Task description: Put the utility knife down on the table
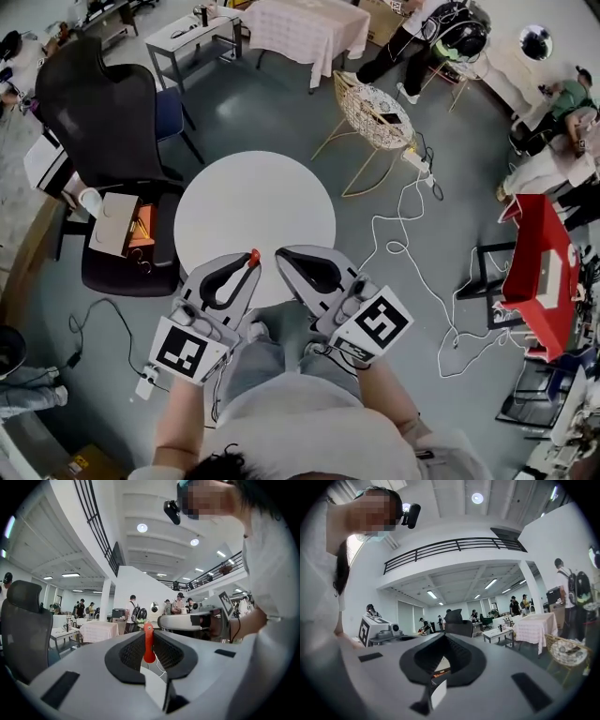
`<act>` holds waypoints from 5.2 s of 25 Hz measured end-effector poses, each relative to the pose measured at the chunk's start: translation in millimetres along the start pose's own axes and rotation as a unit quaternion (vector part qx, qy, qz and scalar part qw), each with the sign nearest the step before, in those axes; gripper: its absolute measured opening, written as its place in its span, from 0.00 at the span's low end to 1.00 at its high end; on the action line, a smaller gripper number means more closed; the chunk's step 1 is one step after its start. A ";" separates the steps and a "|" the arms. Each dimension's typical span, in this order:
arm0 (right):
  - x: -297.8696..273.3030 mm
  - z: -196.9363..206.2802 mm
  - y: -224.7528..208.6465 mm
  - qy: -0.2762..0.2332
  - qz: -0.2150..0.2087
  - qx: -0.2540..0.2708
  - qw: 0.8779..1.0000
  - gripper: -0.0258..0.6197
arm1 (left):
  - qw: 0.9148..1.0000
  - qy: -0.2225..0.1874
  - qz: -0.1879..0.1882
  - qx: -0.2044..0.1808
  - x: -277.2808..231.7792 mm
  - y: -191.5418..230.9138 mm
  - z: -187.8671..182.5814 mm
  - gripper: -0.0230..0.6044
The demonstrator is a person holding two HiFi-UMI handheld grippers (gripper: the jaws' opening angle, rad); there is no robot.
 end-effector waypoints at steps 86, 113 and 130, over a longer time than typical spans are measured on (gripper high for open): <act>2.6 77.3 -37.2 0.099 0.115 -0.030 0.988 0.05 | 0.935 0.351 0.057 0.005 19.4 64.6 306.0 0.05; 16.3 19.4 35.9 0.044 -0.087 -0.018 0.995 0.05 | 0.995 0.027 -0.101 0.003 31.4 -29.8 7.2 0.05; 38.7 -6.7 57.3 0.017 -0.133 0.005 0.991 0.05 | 0.992 -0.012 -0.124 -0.025 43.8 -69.0 -31.5 0.05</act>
Point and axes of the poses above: the fingertips, and each gripper's own axes: x backward along the fingers, y to its left, z out of its underside, the point moved 2 cm from there along x, backward along the fingers, and after that the axes turned 11 degrees about -y, right-handed, at the moved point
